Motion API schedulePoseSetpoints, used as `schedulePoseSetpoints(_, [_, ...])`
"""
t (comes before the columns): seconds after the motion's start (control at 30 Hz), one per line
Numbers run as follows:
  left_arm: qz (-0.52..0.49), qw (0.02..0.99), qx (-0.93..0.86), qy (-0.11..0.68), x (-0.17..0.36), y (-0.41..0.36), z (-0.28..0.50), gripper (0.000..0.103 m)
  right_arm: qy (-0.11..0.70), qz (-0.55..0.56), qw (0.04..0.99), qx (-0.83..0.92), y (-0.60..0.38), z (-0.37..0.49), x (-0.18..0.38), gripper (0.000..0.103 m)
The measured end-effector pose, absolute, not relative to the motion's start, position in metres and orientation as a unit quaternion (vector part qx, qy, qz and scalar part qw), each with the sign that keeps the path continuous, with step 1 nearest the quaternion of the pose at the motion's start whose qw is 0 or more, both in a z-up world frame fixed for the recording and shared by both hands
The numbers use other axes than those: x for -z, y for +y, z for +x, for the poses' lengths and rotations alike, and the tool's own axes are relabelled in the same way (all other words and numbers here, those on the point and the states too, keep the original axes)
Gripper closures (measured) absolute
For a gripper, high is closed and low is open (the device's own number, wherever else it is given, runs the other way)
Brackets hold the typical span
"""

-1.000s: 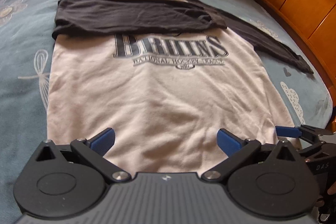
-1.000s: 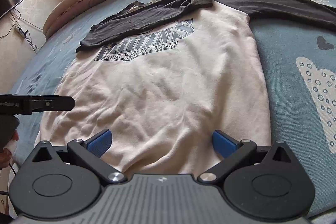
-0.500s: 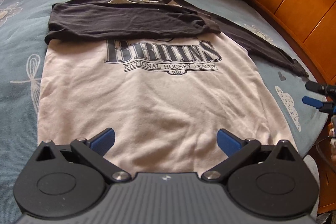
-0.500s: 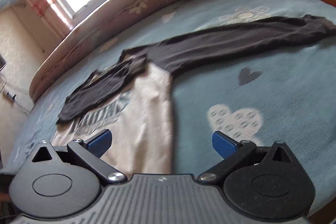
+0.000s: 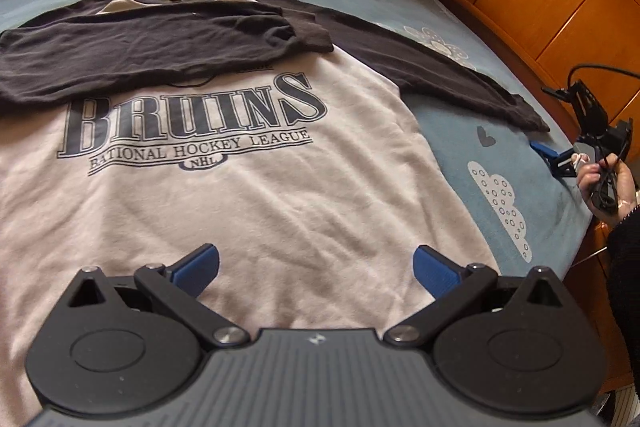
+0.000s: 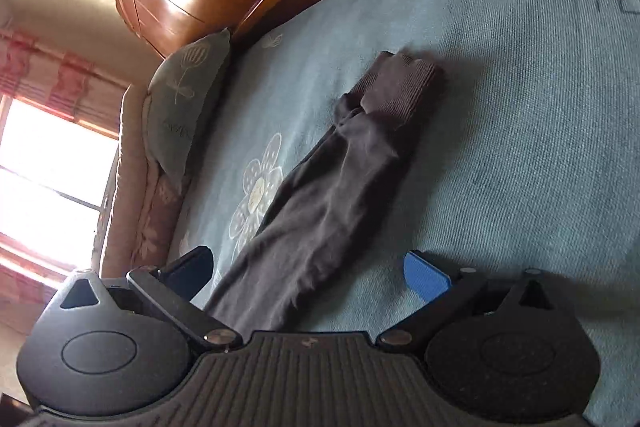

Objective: Fold clothes
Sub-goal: 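Move the right gripper to the spread dark sleeve's cuff and grasp it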

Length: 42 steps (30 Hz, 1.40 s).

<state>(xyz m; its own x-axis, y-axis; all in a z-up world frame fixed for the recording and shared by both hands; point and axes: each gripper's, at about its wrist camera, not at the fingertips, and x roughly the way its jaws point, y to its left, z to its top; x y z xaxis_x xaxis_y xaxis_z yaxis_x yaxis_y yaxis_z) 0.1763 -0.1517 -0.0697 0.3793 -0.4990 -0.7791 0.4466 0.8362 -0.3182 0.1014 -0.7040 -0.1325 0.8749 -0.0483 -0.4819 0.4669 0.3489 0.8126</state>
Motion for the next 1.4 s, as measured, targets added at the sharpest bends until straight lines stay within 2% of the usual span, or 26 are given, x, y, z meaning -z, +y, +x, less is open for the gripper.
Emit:
schedulePoseSetpoints(0.5, [-0.022, 0.818, 0.298, 0.492, 0.077, -0.182, 0.182, 0.001, 0.137, 0.508, 0.837, 0.148, -0.737, 0.146, 0.143, 0.0])
schedulePoseSetpoints(1.07, [-0.022, 0.816, 0.303, 0.492, 0.076, -0.186, 0.18, 0.001, 0.15, 0.435, 0.879, 0.126, -0.706, 0.197, 0.141, 0.0])
schedulePoseSetpoints(1.4, [-0.028, 0.821, 0.297, 0.487, 0.073, -0.173, 0.18, 0.001, 0.064, 0.491, 0.869, 0.024, -0.693, 0.188, 0.129, 0.0])
